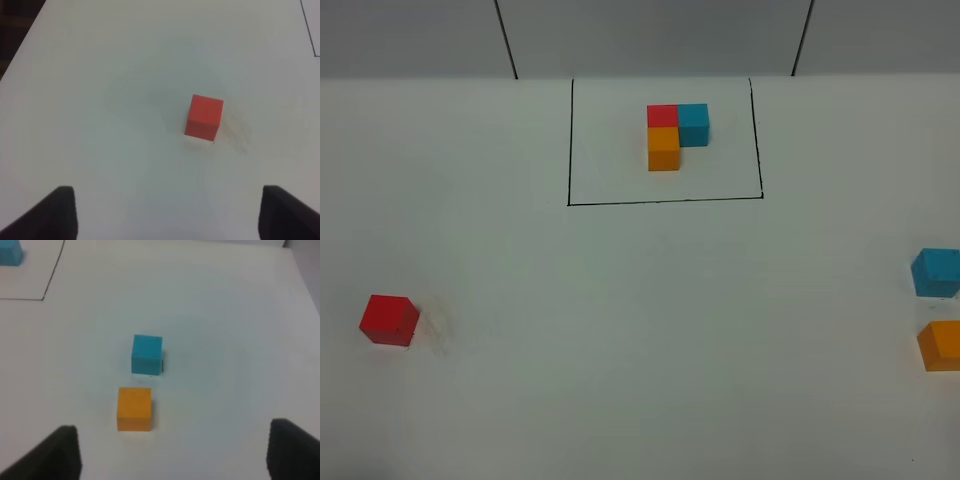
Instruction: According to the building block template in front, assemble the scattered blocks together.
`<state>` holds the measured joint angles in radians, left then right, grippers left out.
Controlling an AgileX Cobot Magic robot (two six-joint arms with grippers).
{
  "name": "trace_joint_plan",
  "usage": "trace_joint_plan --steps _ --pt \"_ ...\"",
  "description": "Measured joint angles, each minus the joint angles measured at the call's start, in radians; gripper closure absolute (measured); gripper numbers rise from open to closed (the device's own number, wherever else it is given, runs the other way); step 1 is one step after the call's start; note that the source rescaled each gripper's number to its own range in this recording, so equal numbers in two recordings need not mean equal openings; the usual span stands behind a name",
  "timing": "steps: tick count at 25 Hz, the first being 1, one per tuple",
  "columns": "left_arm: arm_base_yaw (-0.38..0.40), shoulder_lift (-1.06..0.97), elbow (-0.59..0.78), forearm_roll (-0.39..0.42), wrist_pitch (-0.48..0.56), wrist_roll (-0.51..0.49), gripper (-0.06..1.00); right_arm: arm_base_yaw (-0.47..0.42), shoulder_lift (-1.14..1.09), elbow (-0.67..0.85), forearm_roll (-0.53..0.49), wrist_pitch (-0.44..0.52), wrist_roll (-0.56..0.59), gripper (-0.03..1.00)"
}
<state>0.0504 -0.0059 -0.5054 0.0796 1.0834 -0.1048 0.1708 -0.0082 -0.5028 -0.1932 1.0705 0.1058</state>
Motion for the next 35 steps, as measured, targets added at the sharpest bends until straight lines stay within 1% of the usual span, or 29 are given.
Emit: trace_joint_plan --steps 21,23,26,30,35 --pt "0.0 0.0 0.0 0.0 0.0 -0.001 0.29 0.0 0.0 0.0 0.0 0.0 0.0 0.34" --pt "0.0 0.027 -0.003 0.0 0.0 -0.009 0.29 0.0 0.0 0.0 0.0 0.0 0.0 0.34" --pt "0.0 0.171 -0.03 0.0 -0.022 -0.026 0.29 0.0 0.0 0.0 0.0 0.0 0.0 0.35" --pt "0.0 0.484 -0.075 0.0 -0.061 -0.028 0.29 0.0 0.0 0.0 0.0 0.0 0.0 0.35" --pt "0.0 0.862 -0.122 -0.002 -0.167 -0.006 0.29 0.0 0.0 0.0 0.0 0.0 0.0 0.35"
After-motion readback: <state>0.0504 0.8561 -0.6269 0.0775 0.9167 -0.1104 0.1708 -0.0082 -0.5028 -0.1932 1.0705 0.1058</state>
